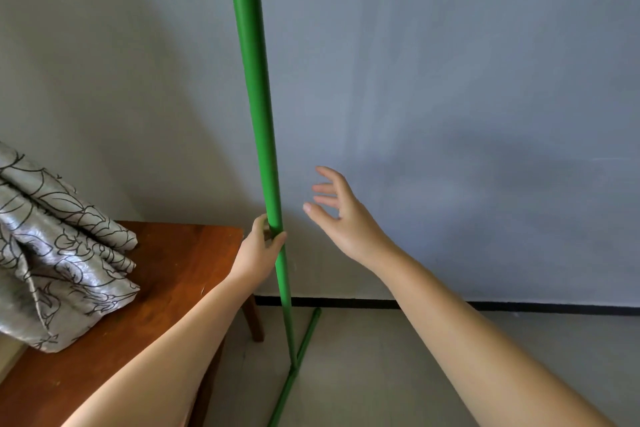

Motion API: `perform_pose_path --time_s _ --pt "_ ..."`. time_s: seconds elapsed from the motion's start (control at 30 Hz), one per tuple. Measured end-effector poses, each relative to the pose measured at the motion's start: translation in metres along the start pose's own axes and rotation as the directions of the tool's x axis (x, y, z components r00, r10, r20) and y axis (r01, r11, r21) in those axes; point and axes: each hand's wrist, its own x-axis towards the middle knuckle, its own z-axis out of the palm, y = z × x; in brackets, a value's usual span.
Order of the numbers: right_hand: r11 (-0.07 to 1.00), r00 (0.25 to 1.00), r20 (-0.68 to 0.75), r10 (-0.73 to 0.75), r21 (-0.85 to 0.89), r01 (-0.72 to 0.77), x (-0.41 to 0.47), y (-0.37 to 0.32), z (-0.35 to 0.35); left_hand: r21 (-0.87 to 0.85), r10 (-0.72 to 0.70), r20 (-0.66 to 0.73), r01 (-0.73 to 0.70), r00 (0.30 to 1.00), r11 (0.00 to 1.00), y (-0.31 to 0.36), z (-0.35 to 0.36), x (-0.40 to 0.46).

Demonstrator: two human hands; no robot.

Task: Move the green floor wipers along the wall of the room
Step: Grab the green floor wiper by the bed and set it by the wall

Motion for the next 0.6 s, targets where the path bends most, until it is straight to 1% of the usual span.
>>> perform_pose_path --time_s 0.13,0.2,0.27,0.33,0.43,0.5,0.6 --pt "0.991 0.989 -0.076 0.127 0.046 -0.124 -0.099 0.047 -0.045 -0.010 0.062 -0.026 -0.062 0.998 0.998 0.000 0.000 -0.042" --pt "0.971 0.960 -0.160 0.230 0.103 -0.215 -0.159 0.070 -0.059 -0.034 0.081 0.022 -0.080 0.996 0.996 -0.003 0.008 -0.077" --pt "0.940 0.908 -0.252 0.335 0.151 -0.305 -0.218 0.087 -0.067 -0.059 0.097 0.108 -0.091 0.989 0.994 -0.005 0.020 -0.113" --pt "0.908 0.844 -0.337 0.417 0.200 -0.368 -0.272 0.098 -0.069 -0.087 0.090 0.230 -0.072 0.969 0.994 -0.006 0.036 -0.149" --pt "0.853 0.720 -0.457 0.522 0.305 -0.424 -0.340 0.107 -0.066 -0.110 0.102 0.404 -0.063 0.909 0.992 -0.004 0.061 -0.197" --pt "0.820 0.621 -0.536 0.572 0.374 -0.433 -0.380 0.110 -0.064 -0.103 0.126 0.472 -0.087 0.873 0.991 -0.001 0.077 -0.219" --pt "0.797 0.478 -0.641 0.600 0.428 -0.427 -0.431 0.112 -0.062 -0.062 0.130 0.529 -0.115 0.838 0.991 0.007 0.106 -0.242"
